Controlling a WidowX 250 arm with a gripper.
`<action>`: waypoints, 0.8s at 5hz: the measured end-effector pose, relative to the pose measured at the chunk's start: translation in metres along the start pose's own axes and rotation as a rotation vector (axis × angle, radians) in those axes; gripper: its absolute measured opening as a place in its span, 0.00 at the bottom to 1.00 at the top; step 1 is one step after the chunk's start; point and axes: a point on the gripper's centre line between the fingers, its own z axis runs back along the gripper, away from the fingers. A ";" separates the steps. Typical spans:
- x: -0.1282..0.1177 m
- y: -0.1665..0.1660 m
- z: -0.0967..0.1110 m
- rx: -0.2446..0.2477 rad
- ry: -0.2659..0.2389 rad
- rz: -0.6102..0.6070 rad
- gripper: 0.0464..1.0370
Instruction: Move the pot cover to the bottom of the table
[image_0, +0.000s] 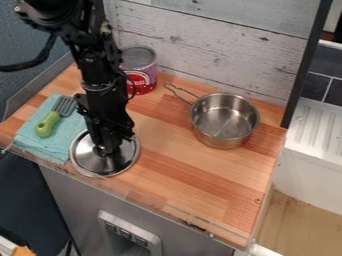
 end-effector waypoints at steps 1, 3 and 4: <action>-0.002 0.000 -0.001 -0.008 -0.004 -0.003 0.28; -0.019 0.013 0.018 0.011 0.013 0.049 0.87; -0.022 0.012 0.034 0.015 0.007 0.030 0.98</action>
